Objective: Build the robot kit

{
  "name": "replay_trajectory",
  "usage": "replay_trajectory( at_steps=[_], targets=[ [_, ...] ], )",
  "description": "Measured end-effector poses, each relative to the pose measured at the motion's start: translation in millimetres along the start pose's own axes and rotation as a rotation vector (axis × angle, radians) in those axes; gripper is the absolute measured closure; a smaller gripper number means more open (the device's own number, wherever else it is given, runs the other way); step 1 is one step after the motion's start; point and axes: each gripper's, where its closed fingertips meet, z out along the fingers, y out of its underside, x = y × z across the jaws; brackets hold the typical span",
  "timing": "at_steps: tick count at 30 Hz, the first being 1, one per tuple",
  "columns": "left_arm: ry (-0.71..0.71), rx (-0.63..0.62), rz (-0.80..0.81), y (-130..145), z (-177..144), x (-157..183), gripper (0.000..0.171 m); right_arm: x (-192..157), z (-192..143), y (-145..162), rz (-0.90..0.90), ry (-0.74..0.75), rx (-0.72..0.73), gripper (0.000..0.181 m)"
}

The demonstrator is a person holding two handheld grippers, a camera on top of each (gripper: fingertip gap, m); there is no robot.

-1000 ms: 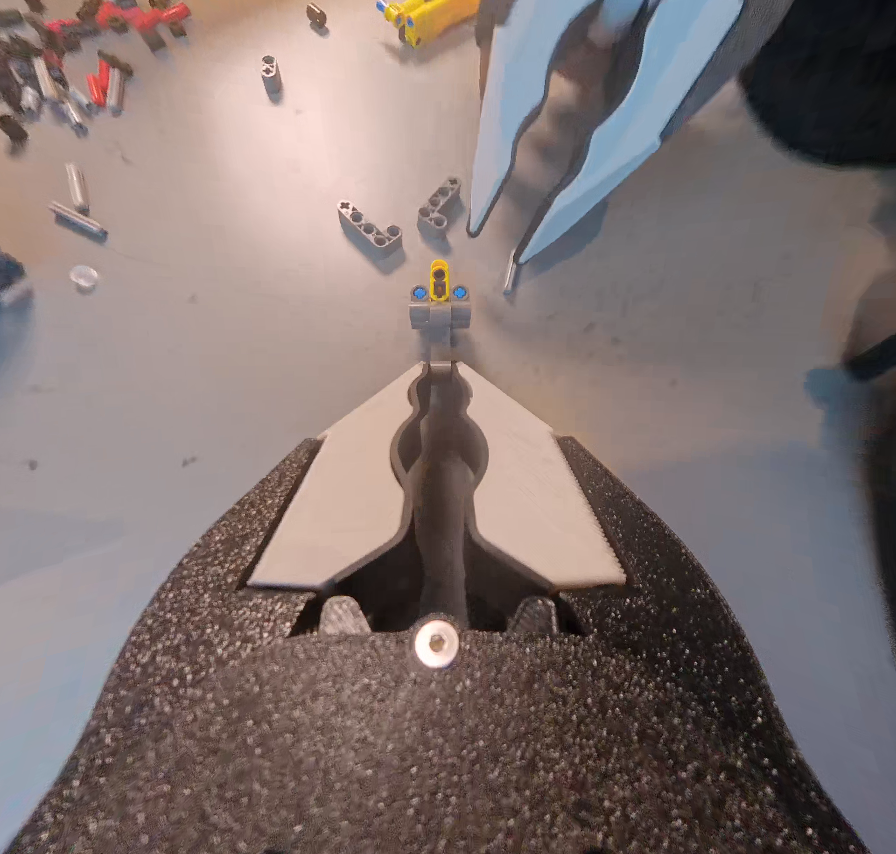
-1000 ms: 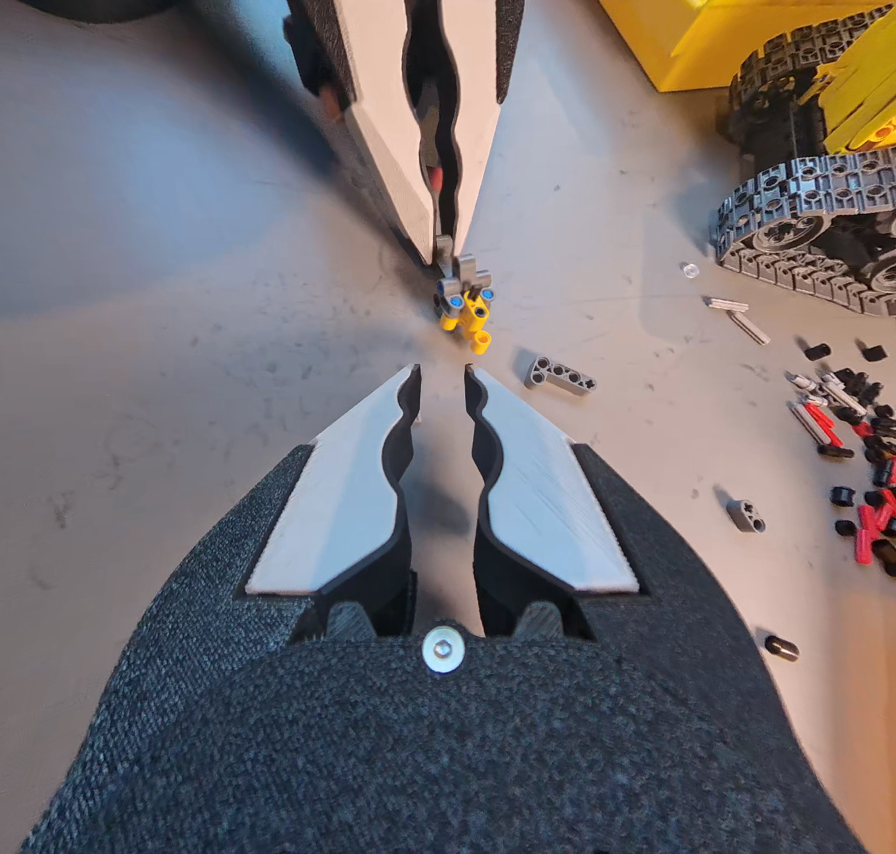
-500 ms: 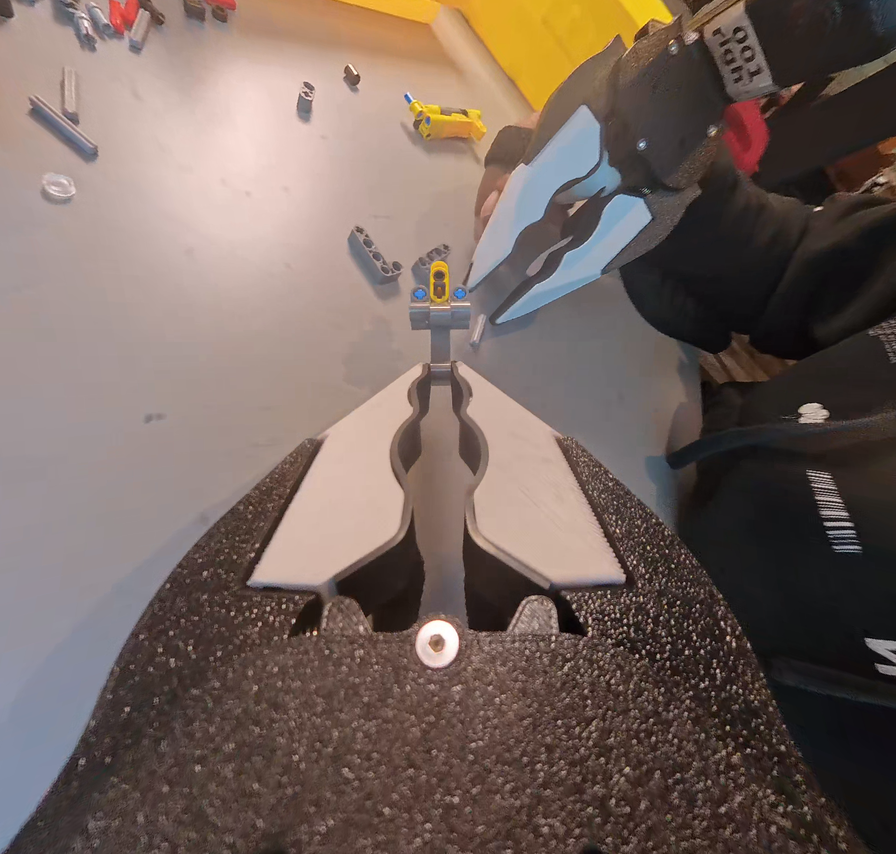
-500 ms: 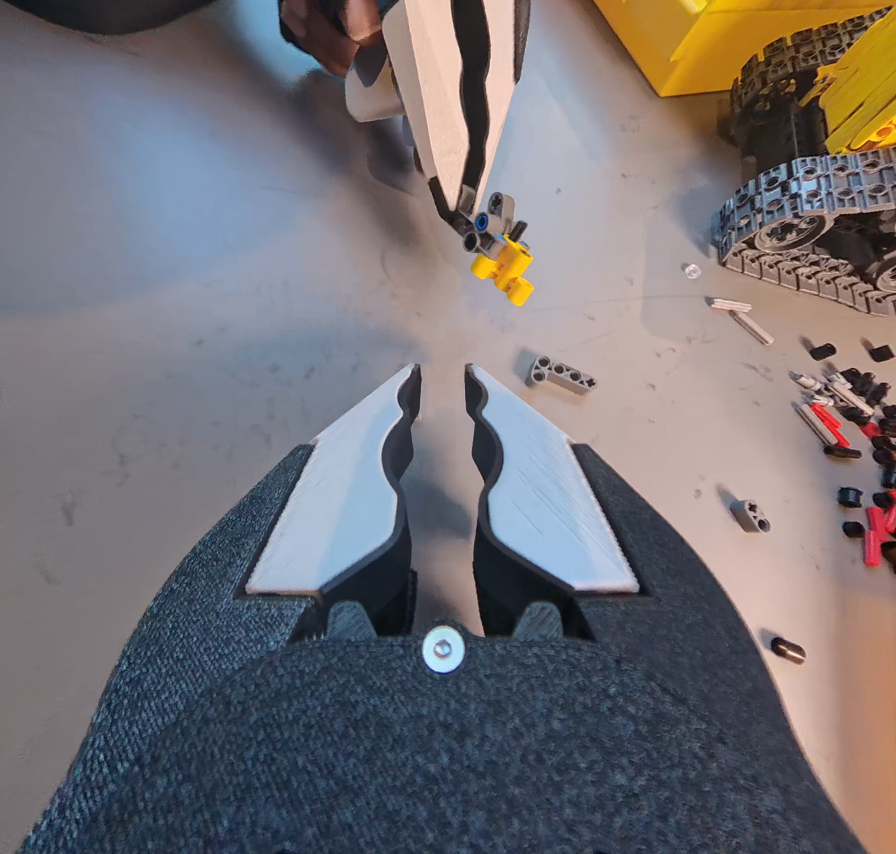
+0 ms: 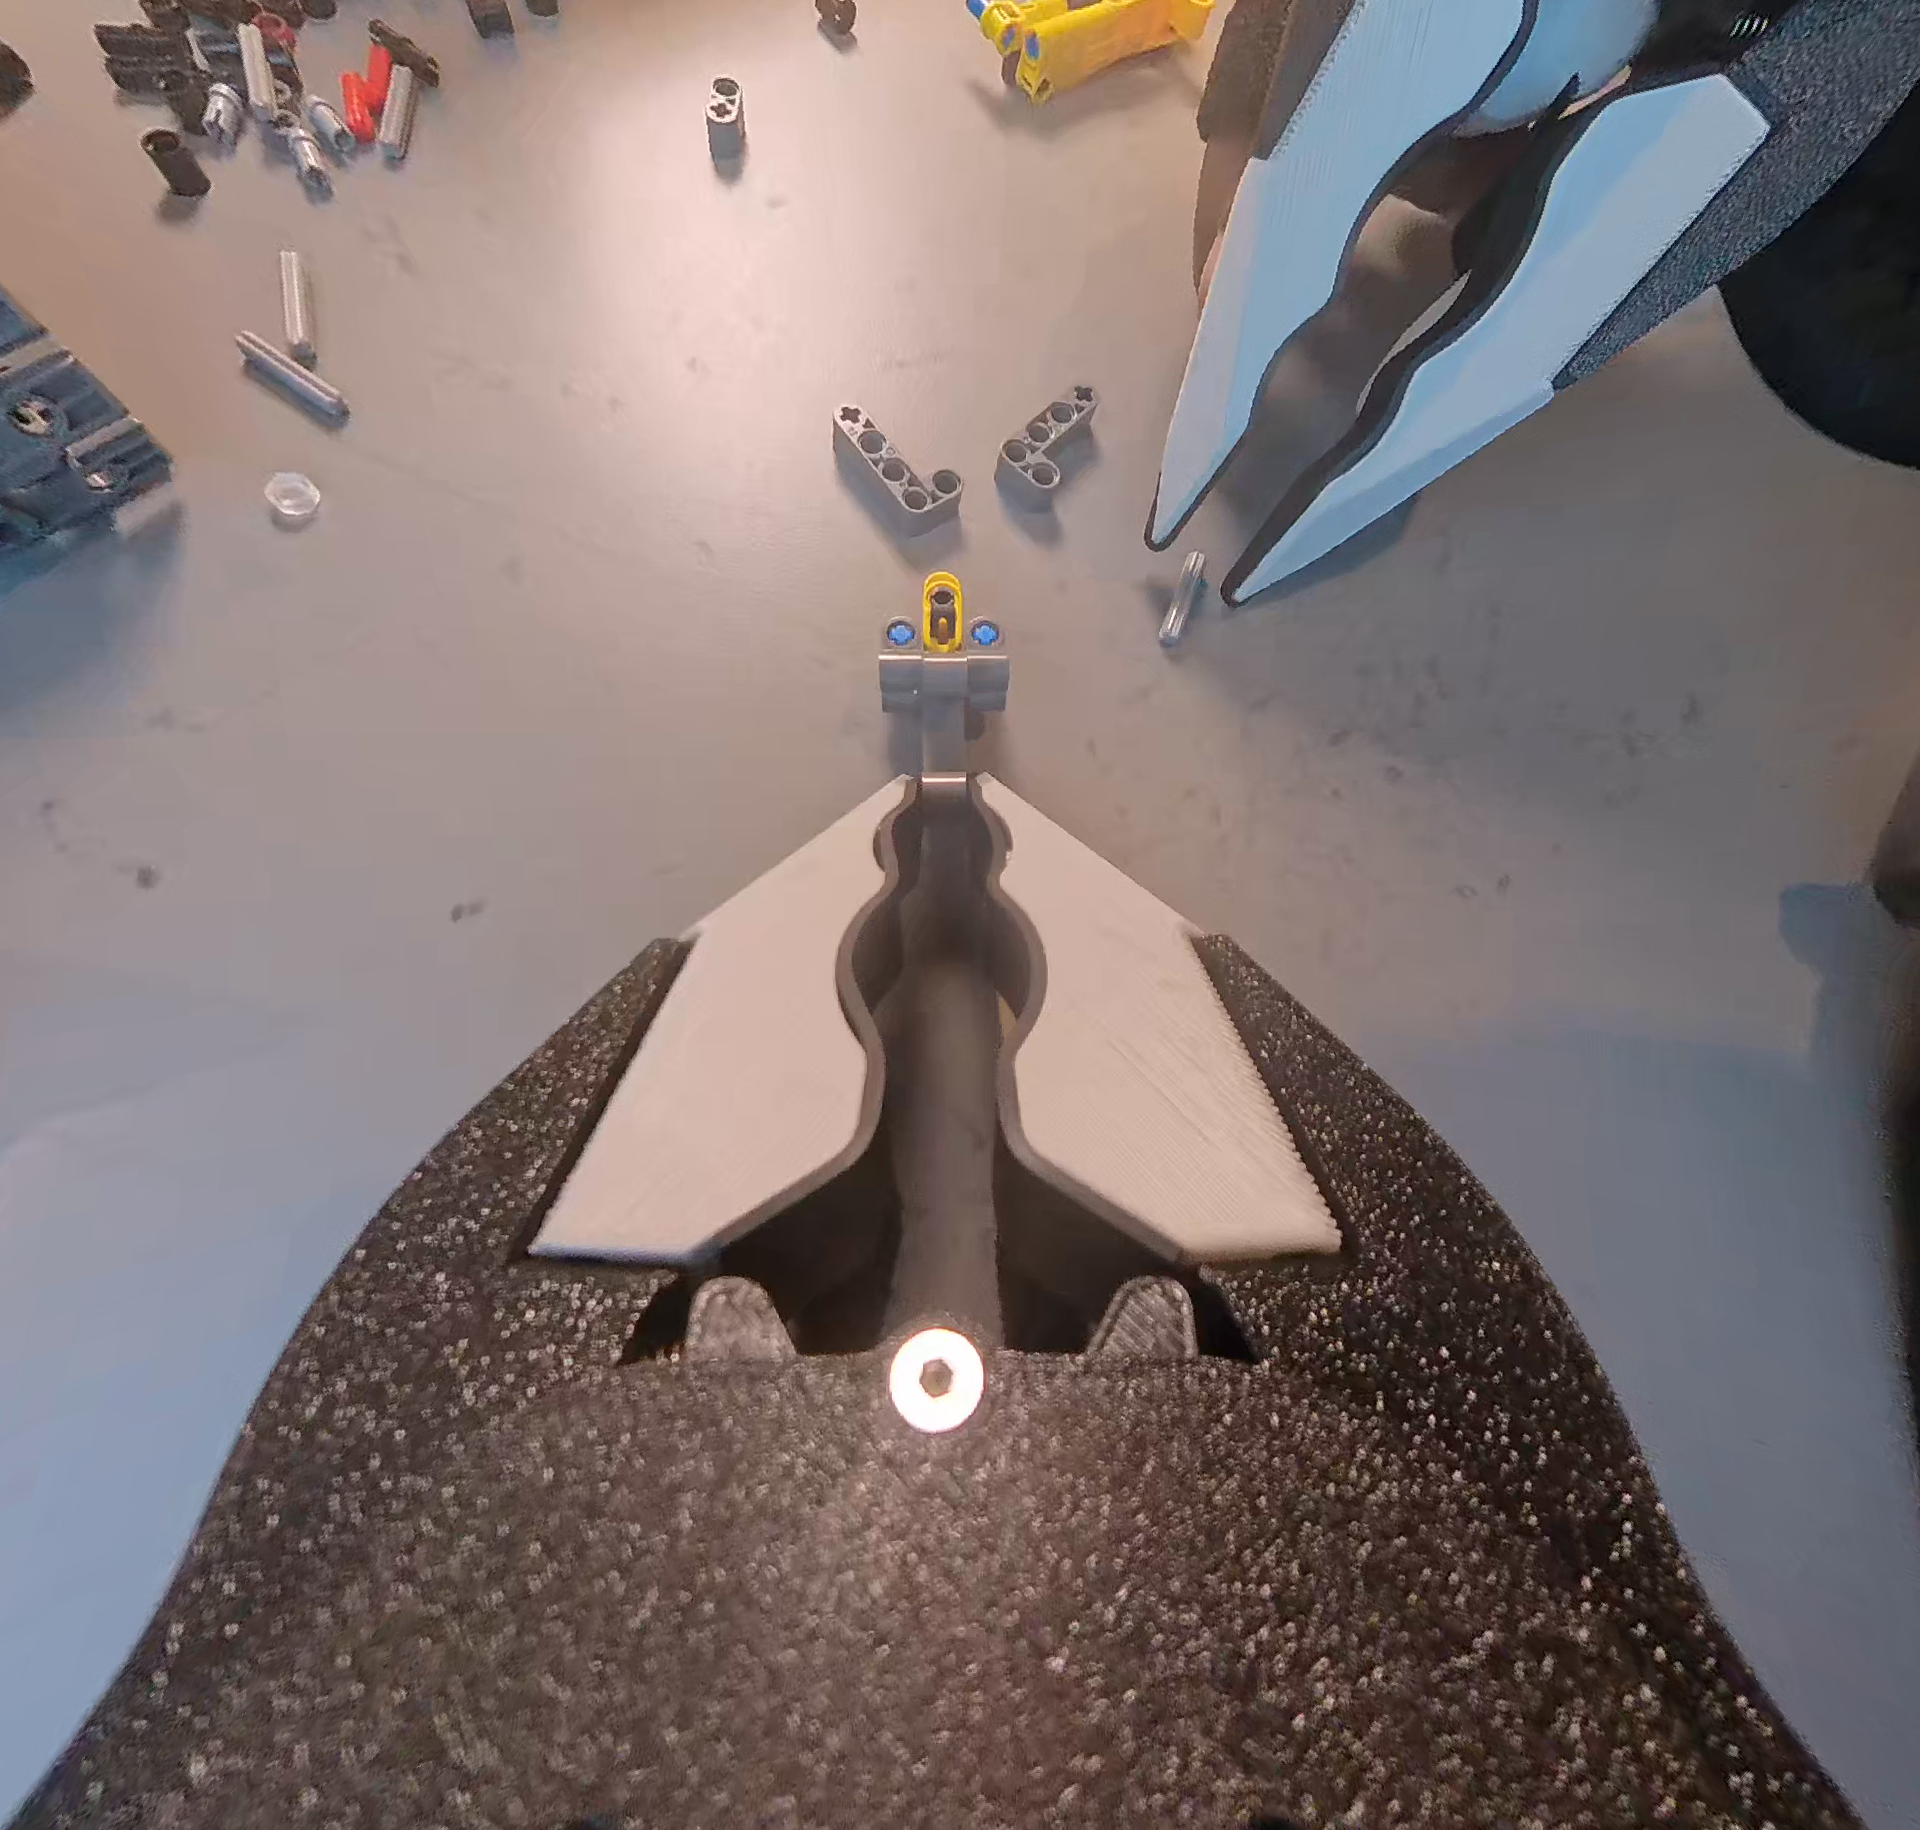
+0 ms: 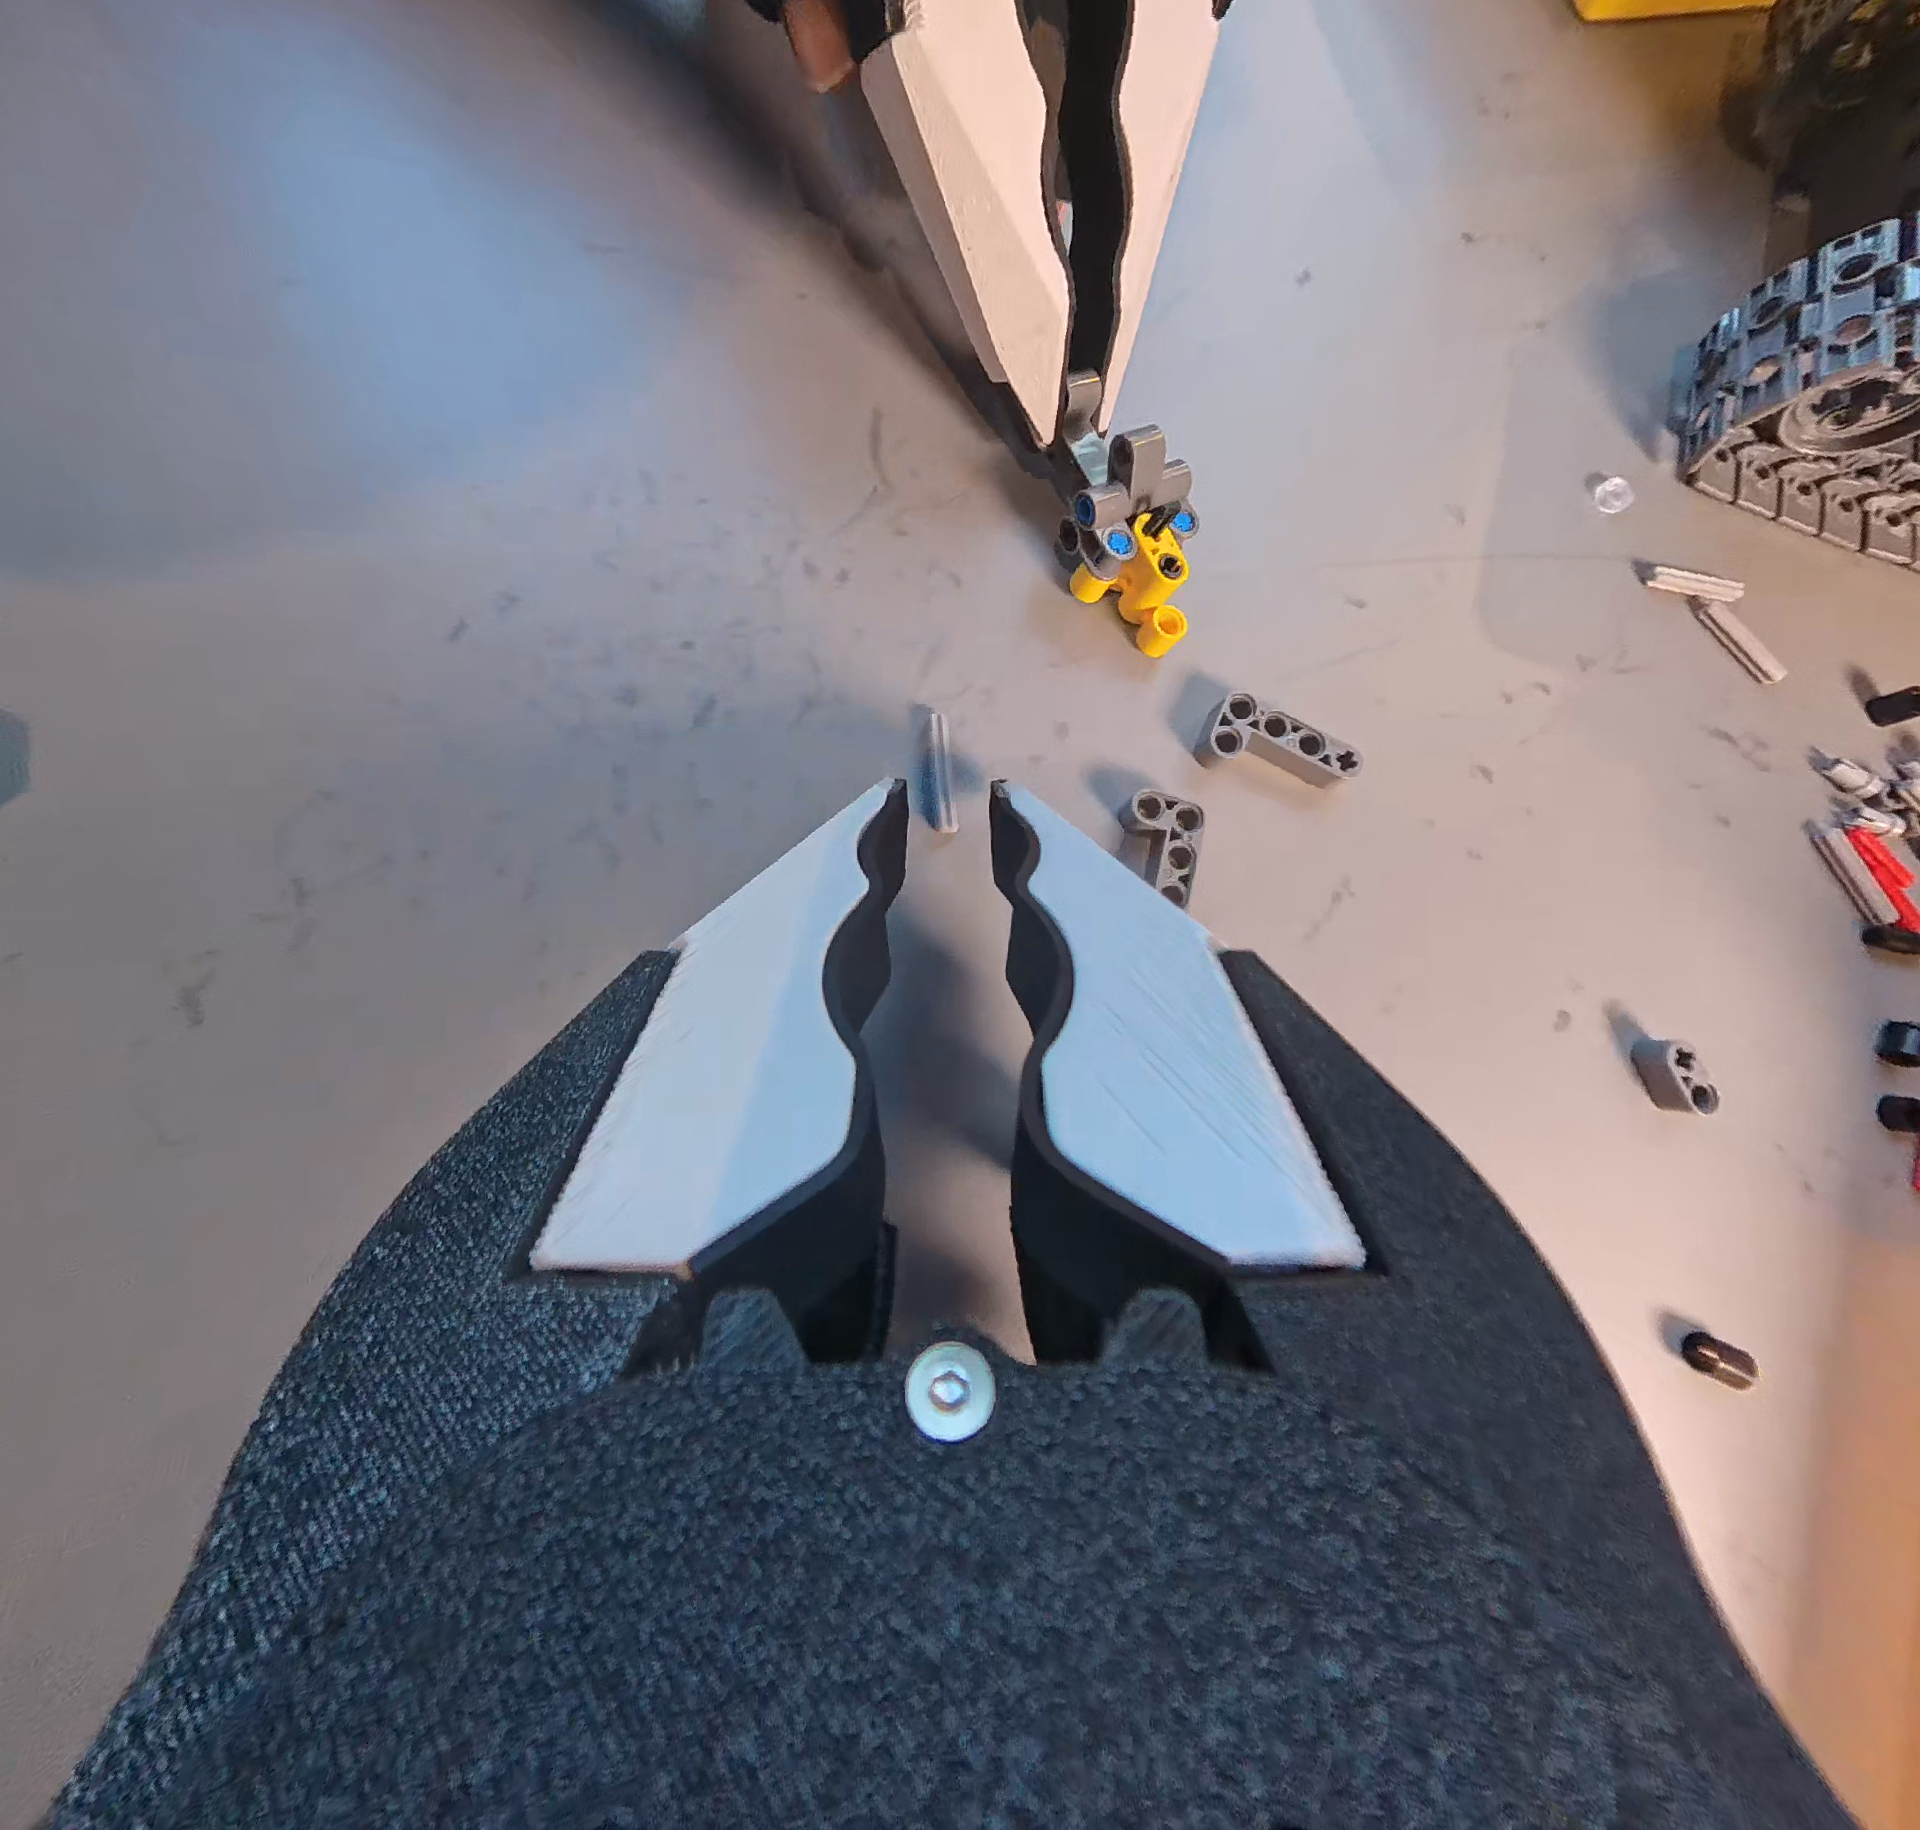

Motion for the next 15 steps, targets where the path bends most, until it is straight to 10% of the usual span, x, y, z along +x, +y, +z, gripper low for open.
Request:
replay_trajectory(
  at_steps=[15],
  targets=[
    [0.087,-0.019,0.063,1.6,0.5,21.3,0.158,-0.7,2.8,-0.1,0.064,0.001,-0.041,0.169]
  ],
)
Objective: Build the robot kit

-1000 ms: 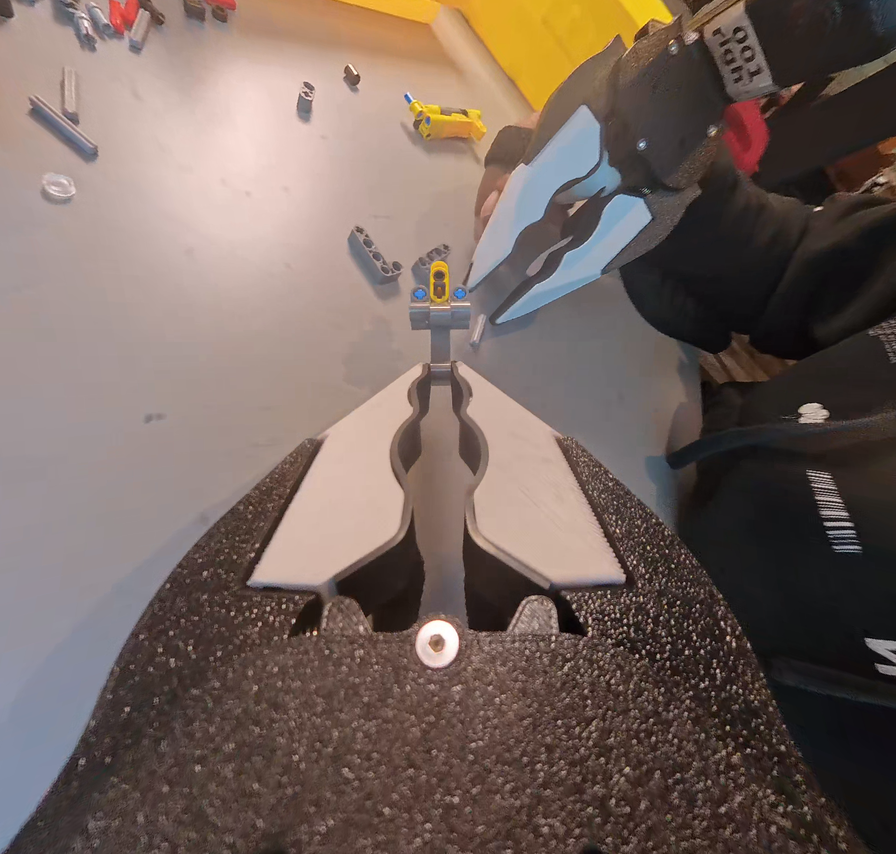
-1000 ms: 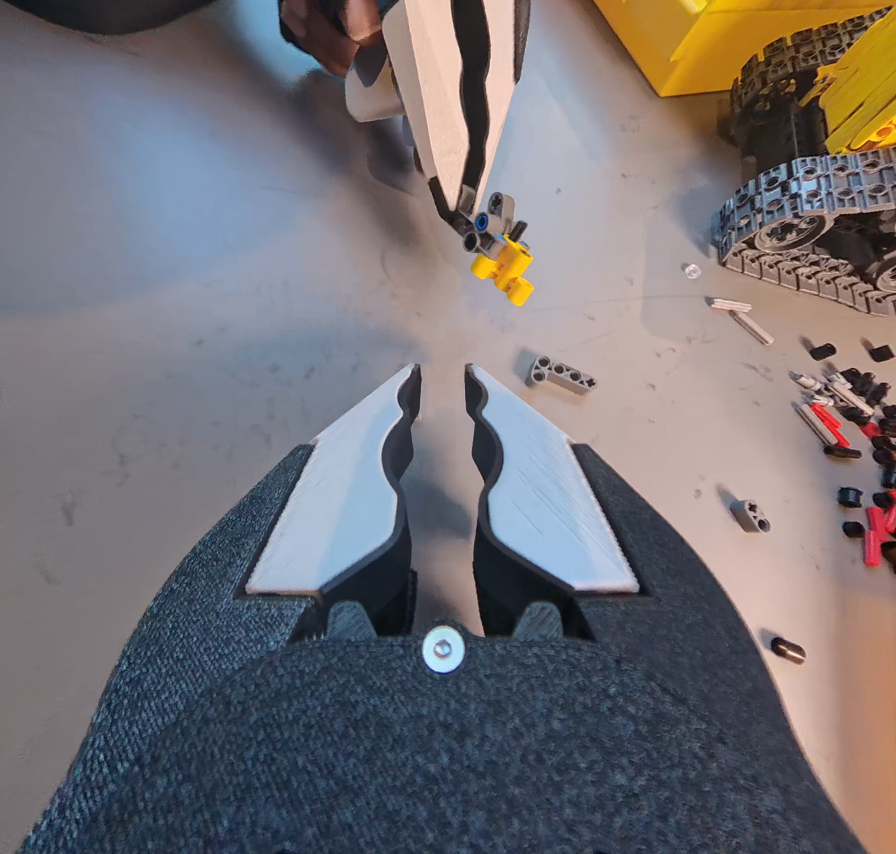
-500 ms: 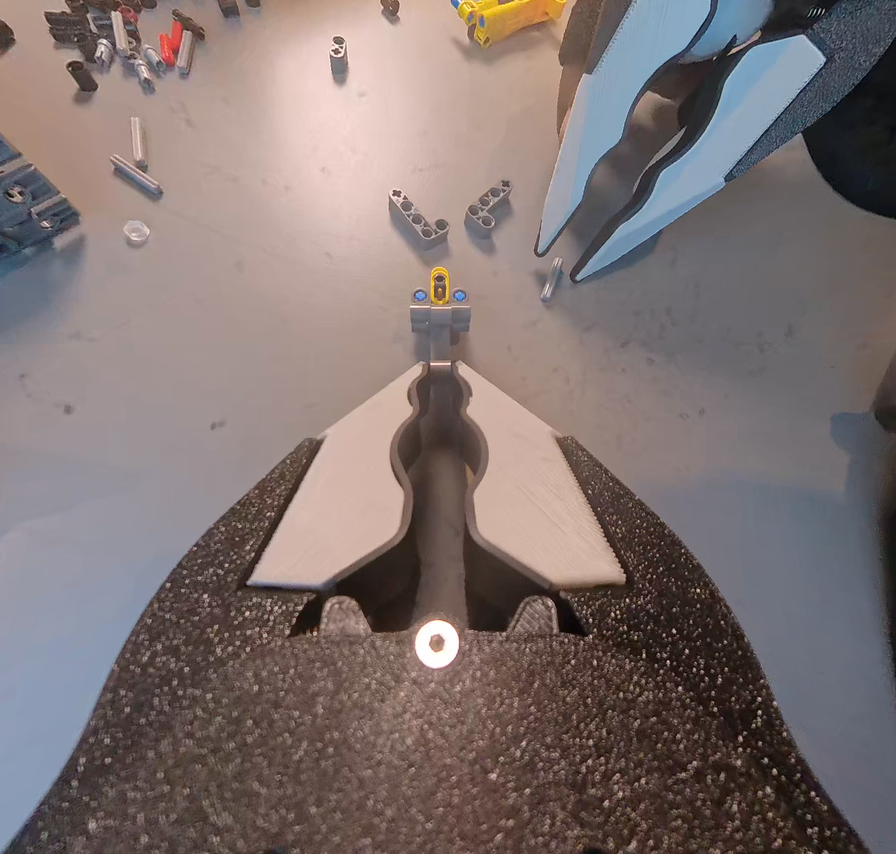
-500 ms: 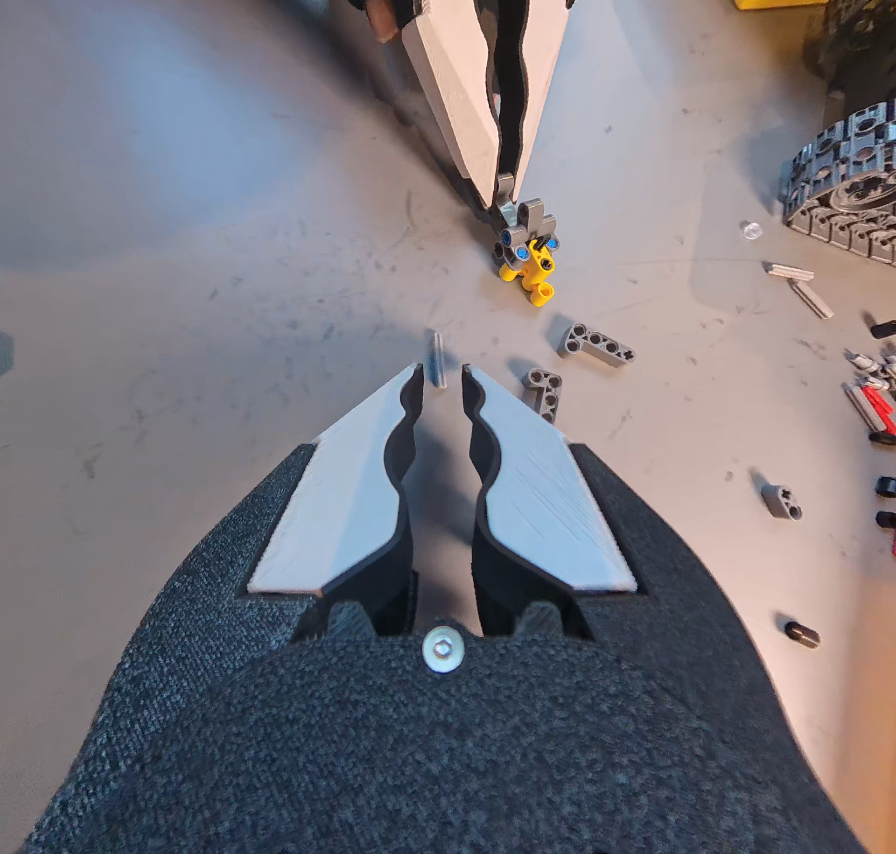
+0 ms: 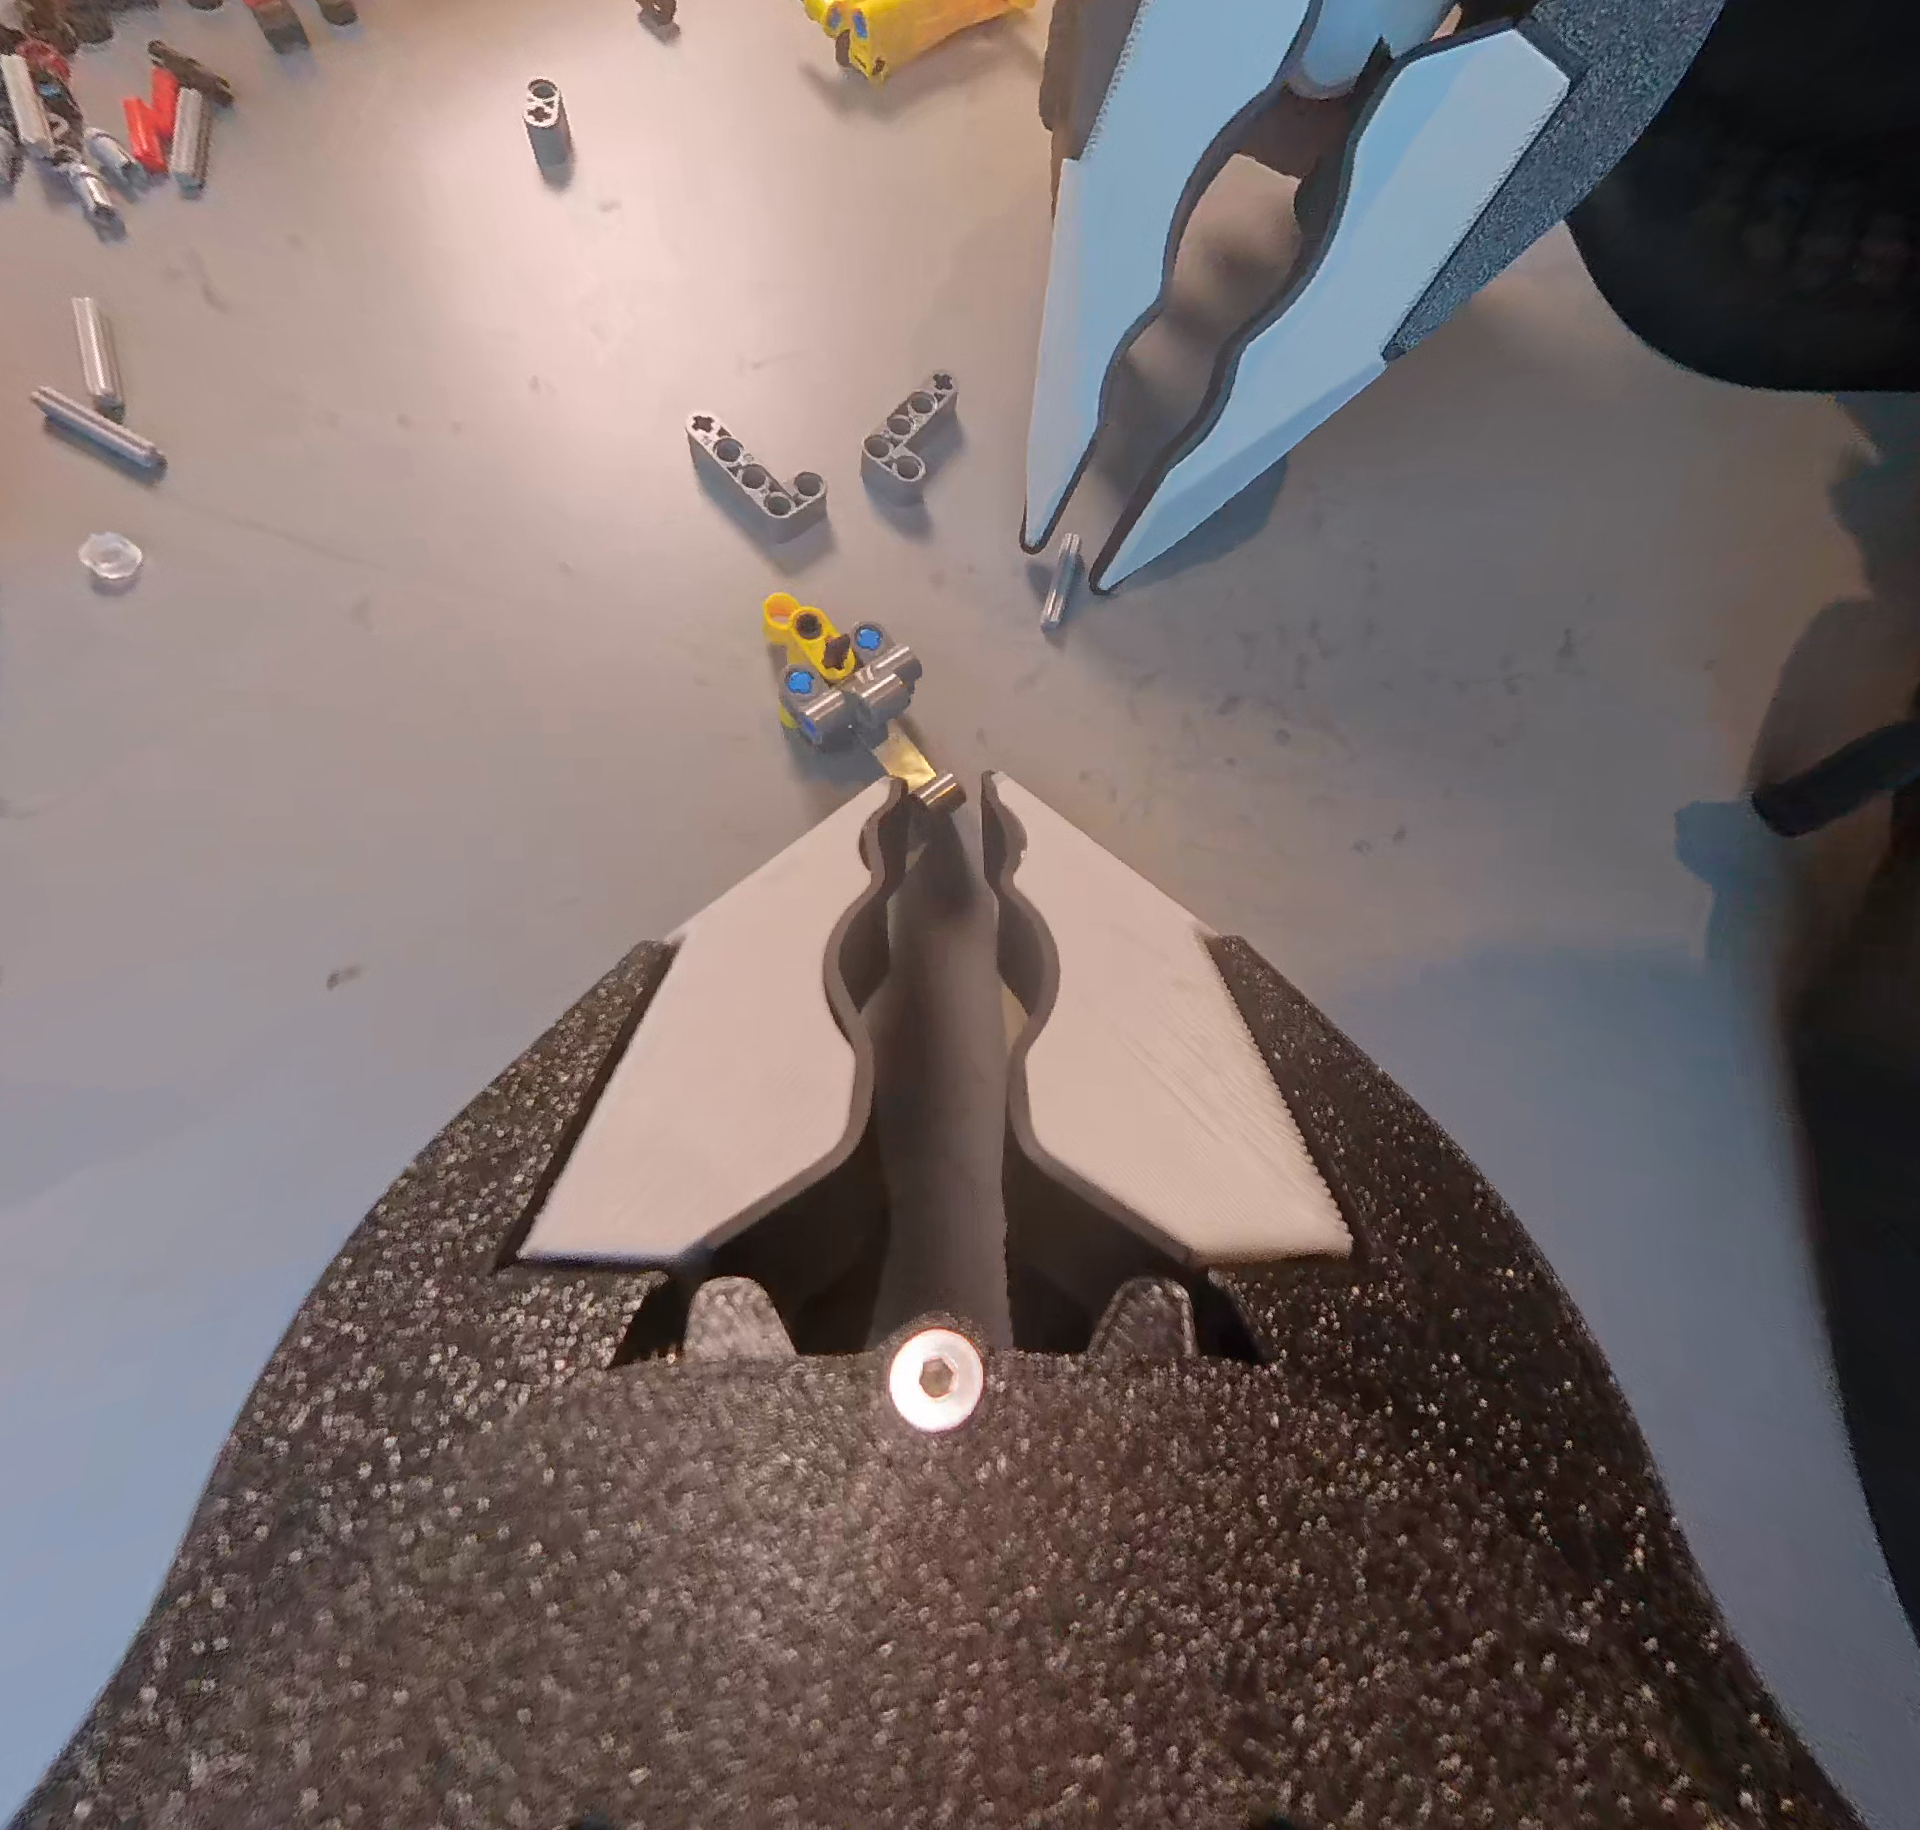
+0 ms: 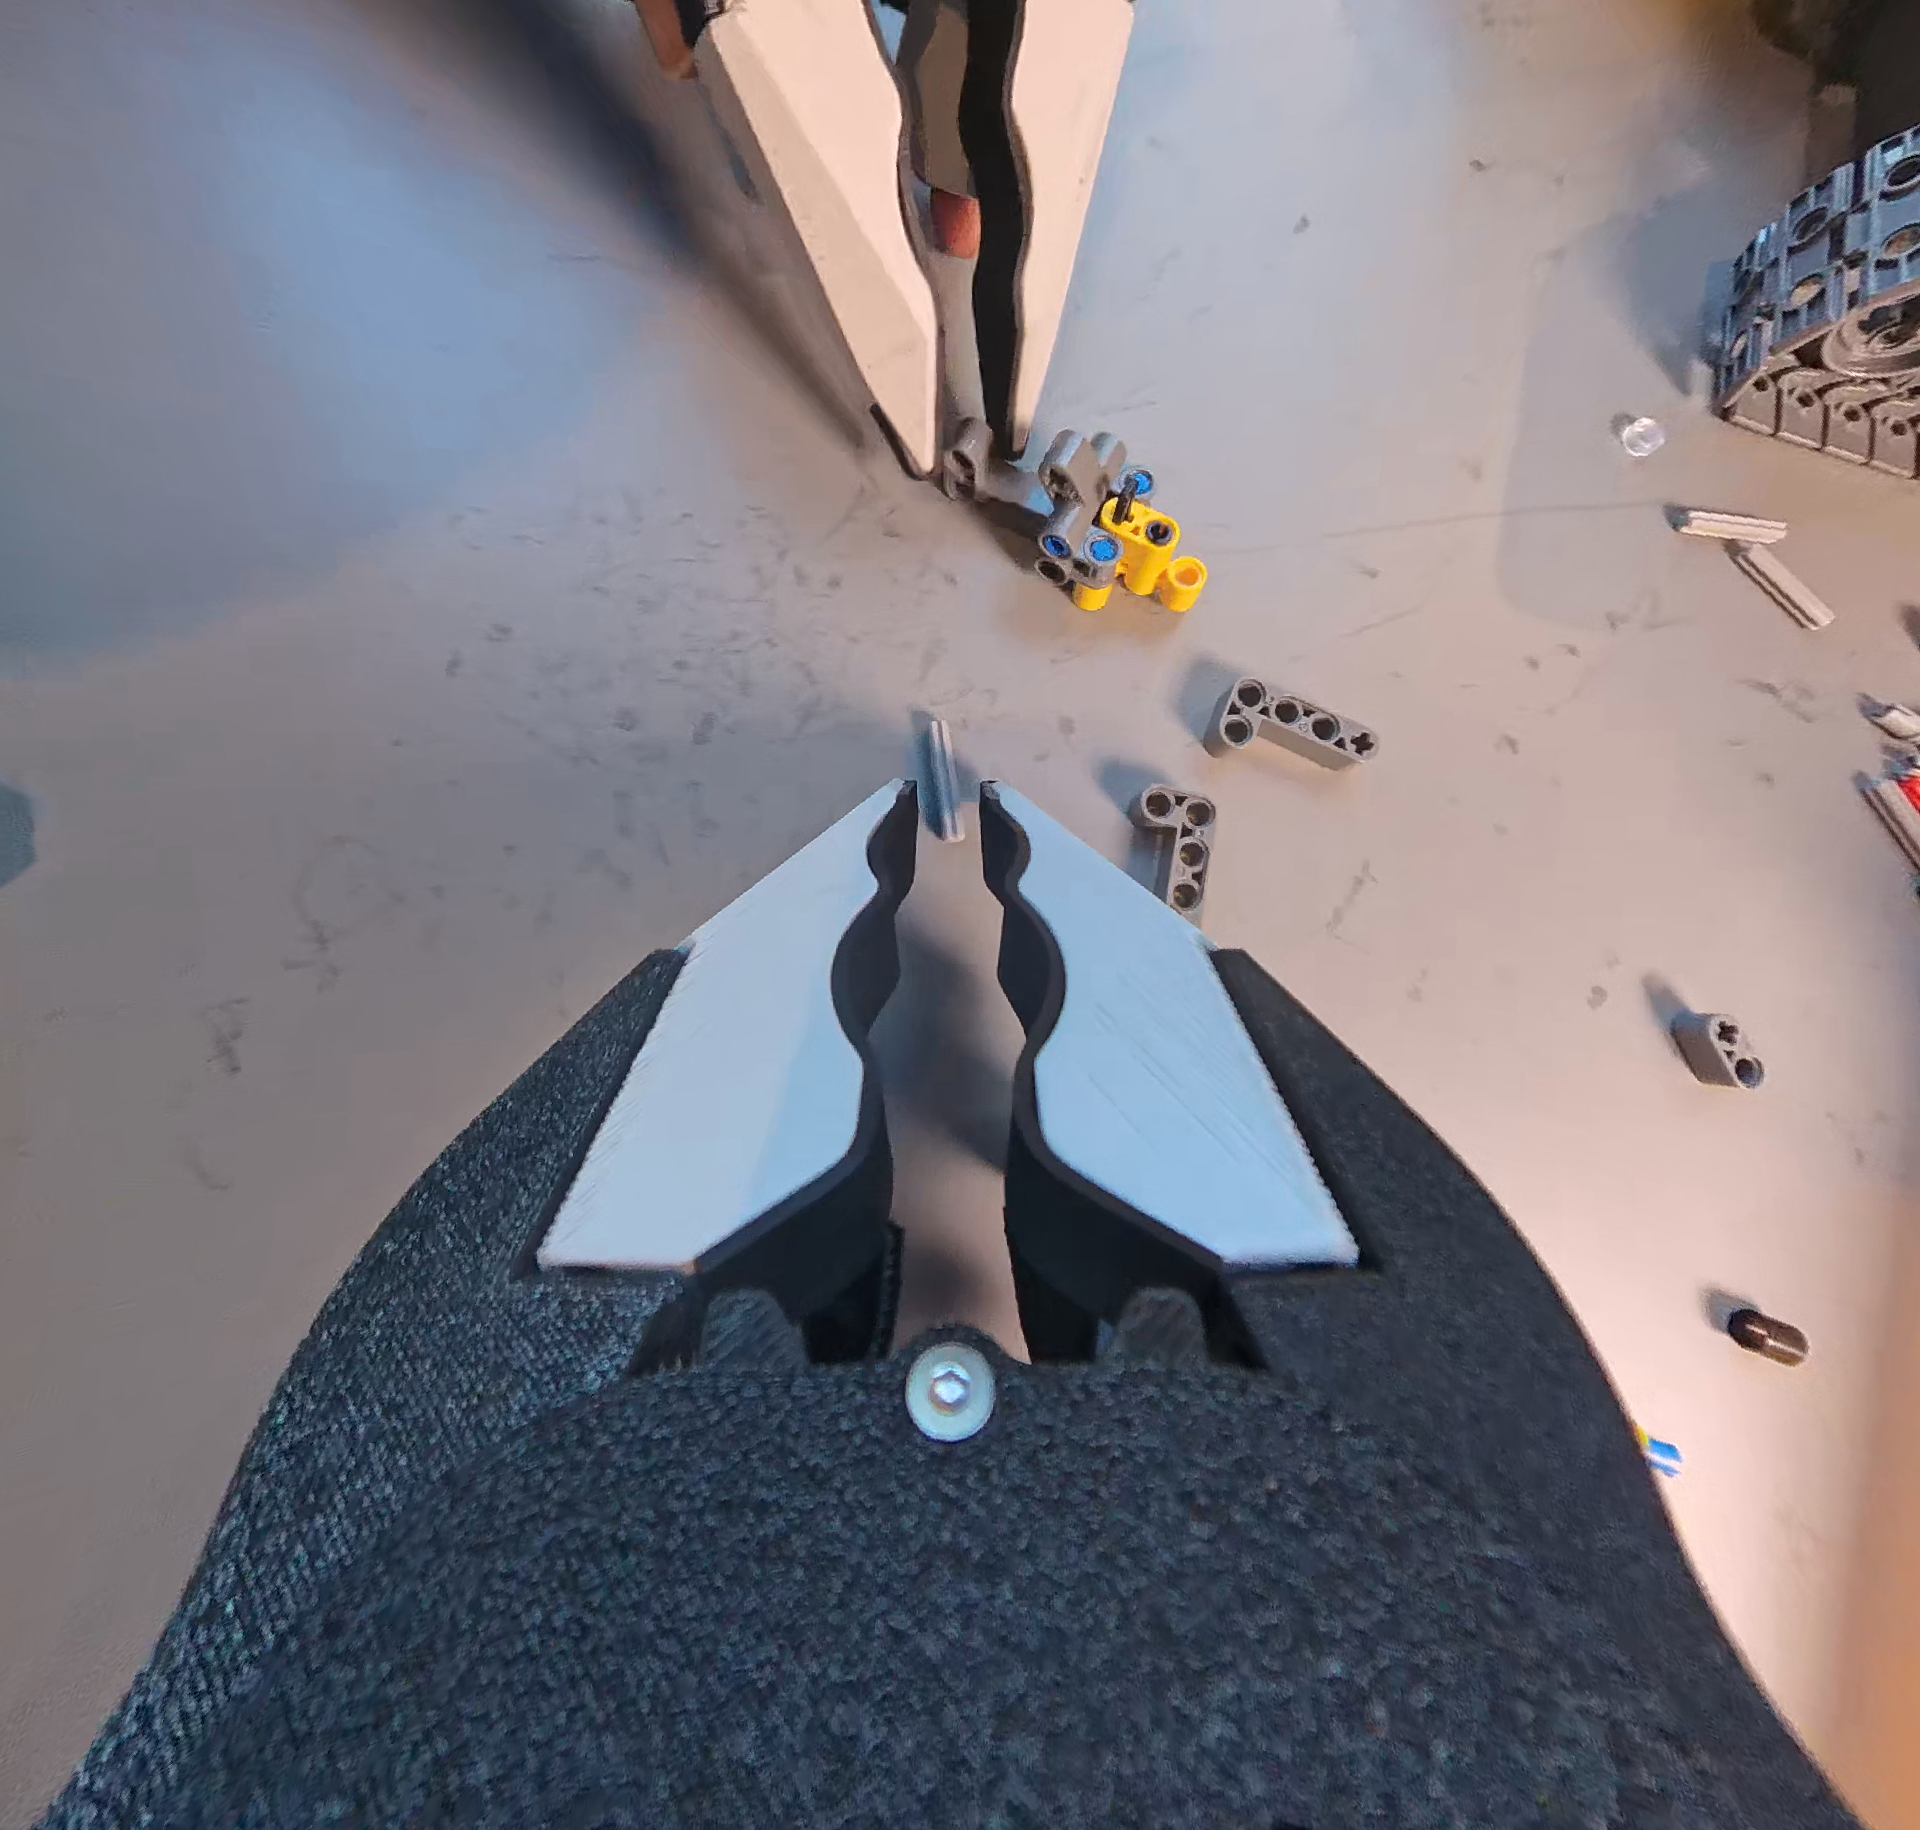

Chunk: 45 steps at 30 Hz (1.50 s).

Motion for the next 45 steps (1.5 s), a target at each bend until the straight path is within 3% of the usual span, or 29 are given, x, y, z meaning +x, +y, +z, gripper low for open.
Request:
replay_trajectory(
  at_steps=[8,18,22,29,33,37,45],
  targets=[
    [0.065,0.019,-0.012,-2.6,-1.2,8.0,0.155,-0.3,0.9,-0.3,0.025,-0.005,-0.012,0.170],
    [0.080,0.128,-0.055,-17.5,-16.7,-0.5,0.155,-2.4,2.1,-2.7,0.001,-0.005,-0.001,0.177],
    [0.107,0.142,-0.014,-20.6,-16.0,8.6,0.153,-4.6,1.7,-8.6,0.011,-0.023,0.039,0.178],
    [0.180,0.155,0.073,-25.0,-11.9,32.4,0.144,-14.0,-11.9,-49.1,-0.045,-0.034,0.252,0.178],
    [0.231,0.172,0.105,-27.9,-11.8,45.4,0.150,-21.7,-15.2,-57.4,-0.069,-0.059,0.303,0.177],
    [0.282,0.196,0.122,-31.2,-14.2,56.4,0.167,-29.3,-20.1,-65.7,-0.082,-0.094,0.358,0.177],
    [0.267,0.216,0.114,-35.2,-15.8,52.9,0.169,-25.5,-26.3,-71.5,-0.076,-0.076,0.403,0.178]
  ],
)
